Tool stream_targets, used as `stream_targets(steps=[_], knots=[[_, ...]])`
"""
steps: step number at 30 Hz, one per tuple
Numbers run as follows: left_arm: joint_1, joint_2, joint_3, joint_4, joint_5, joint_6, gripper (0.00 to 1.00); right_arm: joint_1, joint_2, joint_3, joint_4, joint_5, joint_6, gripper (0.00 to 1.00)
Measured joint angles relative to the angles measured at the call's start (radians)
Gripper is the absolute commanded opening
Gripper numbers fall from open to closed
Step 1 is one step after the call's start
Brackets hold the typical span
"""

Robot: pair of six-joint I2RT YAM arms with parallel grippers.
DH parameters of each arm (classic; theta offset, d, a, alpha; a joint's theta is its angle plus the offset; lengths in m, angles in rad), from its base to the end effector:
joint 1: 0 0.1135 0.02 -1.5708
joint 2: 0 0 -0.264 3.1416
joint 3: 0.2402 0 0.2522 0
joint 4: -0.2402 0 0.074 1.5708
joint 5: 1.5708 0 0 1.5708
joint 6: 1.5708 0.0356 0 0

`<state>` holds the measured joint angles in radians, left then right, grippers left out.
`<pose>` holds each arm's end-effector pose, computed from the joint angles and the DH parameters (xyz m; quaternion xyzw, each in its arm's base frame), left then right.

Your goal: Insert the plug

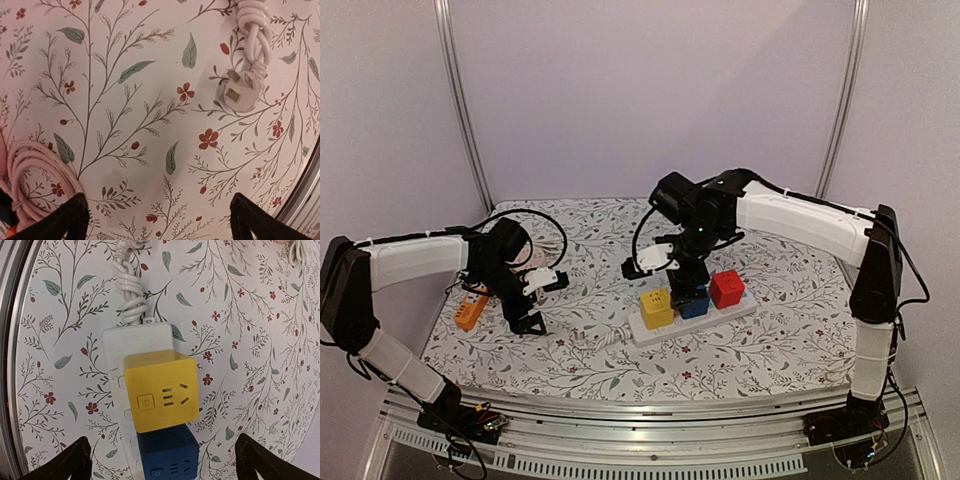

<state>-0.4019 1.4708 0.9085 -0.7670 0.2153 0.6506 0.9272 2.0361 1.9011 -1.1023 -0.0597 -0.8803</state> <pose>0.2353 -0.1083 0.1907 0.5069 0.8469 -0.0910 0.1321 0.2534 0.3413 0.2724 -0.7775 0.6059 0.0333 0.1652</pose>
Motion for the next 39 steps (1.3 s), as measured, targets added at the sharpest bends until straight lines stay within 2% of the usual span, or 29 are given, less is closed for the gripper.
stream_targets(steps=[6, 13, 18, 21, 22, 31, 39], knots=[[0.000, -0.001, 0.000, -0.004, -0.005, 0.001, 0.98, -0.077, -0.080, -0.104, 0.008, -0.004, -0.076, 0.99], [0.000, -0.001, 0.000, -0.005, -0.006, 0.004, 0.98, -0.126, 0.025, -0.097, 0.004, -0.027, -0.141, 0.96], [0.000, -0.001, 0.000, -0.005, -0.008, 0.004, 0.98, -0.151, 0.097, -0.079, 0.006, -0.030, -0.153, 0.84], [0.000, -0.001, 0.000, -0.005, -0.008, 0.005, 0.98, -0.163, 0.111, -0.079, 0.006, -0.044, -0.150, 0.63], [0.000, -0.001, 0.000, -0.005, -0.010, 0.006, 0.98, -0.165, 0.112, -0.079, 0.003, -0.052, -0.144, 0.59], [0.000, 0.000, 0.000, -0.005, -0.018, 0.010, 0.98, -0.198, 0.103, -0.098, 0.035, -0.078, -0.083, 0.54], [0.000, 0.000, 0.000, -0.004, -0.023, 0.011, 0.98, -0.298, 0.068, -0.165, 0.124, -0.042, 0.055, 0.54]])
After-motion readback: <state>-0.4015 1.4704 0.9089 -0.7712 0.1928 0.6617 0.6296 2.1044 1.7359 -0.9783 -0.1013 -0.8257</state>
